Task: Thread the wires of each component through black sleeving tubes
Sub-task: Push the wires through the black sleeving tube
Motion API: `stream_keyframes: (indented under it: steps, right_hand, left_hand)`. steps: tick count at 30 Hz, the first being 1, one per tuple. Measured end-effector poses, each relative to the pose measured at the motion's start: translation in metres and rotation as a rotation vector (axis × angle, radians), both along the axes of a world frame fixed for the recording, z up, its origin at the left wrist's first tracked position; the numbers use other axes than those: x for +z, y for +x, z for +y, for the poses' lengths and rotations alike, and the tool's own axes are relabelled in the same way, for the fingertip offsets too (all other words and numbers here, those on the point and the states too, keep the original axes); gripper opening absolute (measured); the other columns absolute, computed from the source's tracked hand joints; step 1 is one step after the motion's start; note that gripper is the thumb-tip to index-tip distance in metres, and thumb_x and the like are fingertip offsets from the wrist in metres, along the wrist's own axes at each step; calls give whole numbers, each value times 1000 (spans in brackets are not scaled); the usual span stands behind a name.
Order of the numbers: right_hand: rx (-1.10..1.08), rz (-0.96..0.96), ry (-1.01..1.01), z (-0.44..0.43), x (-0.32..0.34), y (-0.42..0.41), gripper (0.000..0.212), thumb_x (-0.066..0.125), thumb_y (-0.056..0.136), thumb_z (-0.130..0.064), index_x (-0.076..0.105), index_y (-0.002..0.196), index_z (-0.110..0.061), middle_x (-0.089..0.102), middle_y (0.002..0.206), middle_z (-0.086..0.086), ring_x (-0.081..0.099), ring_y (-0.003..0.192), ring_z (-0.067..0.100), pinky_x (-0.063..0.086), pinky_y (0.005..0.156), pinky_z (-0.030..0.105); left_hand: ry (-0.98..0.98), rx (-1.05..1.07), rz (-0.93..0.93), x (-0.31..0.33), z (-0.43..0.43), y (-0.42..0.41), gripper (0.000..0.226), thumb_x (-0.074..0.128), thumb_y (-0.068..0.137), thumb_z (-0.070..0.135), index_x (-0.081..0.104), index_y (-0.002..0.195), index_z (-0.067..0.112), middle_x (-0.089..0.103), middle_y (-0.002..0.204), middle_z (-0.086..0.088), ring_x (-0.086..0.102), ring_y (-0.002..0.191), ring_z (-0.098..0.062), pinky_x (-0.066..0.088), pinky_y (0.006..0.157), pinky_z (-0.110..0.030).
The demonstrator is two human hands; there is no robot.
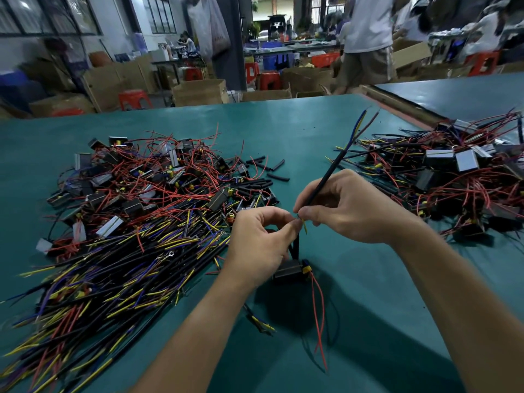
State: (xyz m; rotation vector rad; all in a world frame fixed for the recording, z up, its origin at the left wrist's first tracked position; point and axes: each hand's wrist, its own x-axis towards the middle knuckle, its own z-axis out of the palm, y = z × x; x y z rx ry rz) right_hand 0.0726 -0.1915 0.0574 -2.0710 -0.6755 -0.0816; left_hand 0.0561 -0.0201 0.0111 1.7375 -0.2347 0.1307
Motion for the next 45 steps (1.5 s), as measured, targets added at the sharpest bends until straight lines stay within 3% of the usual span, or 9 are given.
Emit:
stream_keyframes:
  steps: [4, 9, 16, 22, 26, 30, 33, 40, 45]
  right_hand:
    - [17, 19, -15, 0, 0, -1, 15, 69, 86, -5, 74, 78, -17, 65, 64, 9, 57, 60, 27, 45, 54, 35]
    - [11, 57, -24, -3, 0, 1, 18, 69, 85, -2, 74, 77, -17, 66, 65, 9, 59, 60, 14, 48, 58, 30]
    - [-94, 68, 52, -1, -4, 3, 14, 71, 86, -12, 71, 73, -8, 66, 64, 16, 58, 58, 18, 48, 57, 43]
    - [-98, 116, 116, 0, -6, 5, 6, 71, 84, -3, 70, 78, -4, 71, 67, 8, 61, 60, 15, 53, 64, 34]
    - [-97, 120, 155, 0, -5, 5, 7, 71, 84, 0, 70, 78, -4, 71, 69, 12, 61, 61, 17, 54, 64, 34]
    - [-91, 132, 184, 0, -5, 4, 7, 70, 84, 1, 70, 78, -4, 71, 75, 20, 62, 63, 18, 55, 64, 30]
    - [-80, 146, 207, 0, -4, 4, 10, 69, 84, 2, 71, 79, -6, 71, 76, 20, 62, 64, 17, 55, 64, 27]
    - [-70, 165, 208, -2, -3, 4, 13, 68, 85, 3, 70, 80, -9, 73, 81, 18, 65, 70, 13, 55, 64, 21]
    - [-64, 168, 213, -2, -4, 4, 14, 69, 84, 2, 70, 80, -11, 75, 80, 12, 66, 72, 13, 56, 66, 23]
  left_hand:
    - [131, 67, -138, -2, 0, -1, 18, 72, 87, 19, 67, 70, 15, 43, 36, 12, 32, 33, -4, 23, 39, -14]
    - [286, 152, -312, -3, 0, -3, 10, 73, 83, 15, 71, 74, 16, 50, 42, 16, 37, 32, -4, 23, 39, -10]
    - [3, 47, -55, 3, 6, 2, 10, 78, 79, 15, 71, 74, 10, 61, 52, 6, 52, 37, -14, 43, 42, -24]
    - [-37, 314, -119, 5, 16, 10, 14, 70, 83, 7, 67, 82, 21, 71, 78, 0, 56, 40, -13, 43, 38, -23]
    - [108, 357, -177, 0, 15, 10, 25, 60, 84, 2, 62, 91, 26, 69, 92, 7, 66, 55, -19, 57, 57, -39]
    - [418, 328, -370, -2, 11, 4, 36, 59, 81, 0, 66, 111, 19, 68, 106, 4, 62, 73, -3, 56, 72, -31]
    - [514, 250, -496, -3, 9, 3, 36, 57, 82, 0, 65, 115, 10, 58, 123, 0, 60, 100, -16, 54, 84, -37]
    - [557, 285, -479, -5, 11, 3, 9, 66, 86, 15, 73, 80, 14, 69, 71, 3, 61, 64, -17, 51, 63, -37]
    - [636, 308, -335, -11, 8, 7, 17, 65, 87, 36, 73, 86, 21, 69, 73, 8, 61, 63, -17, 50, 62, -34]
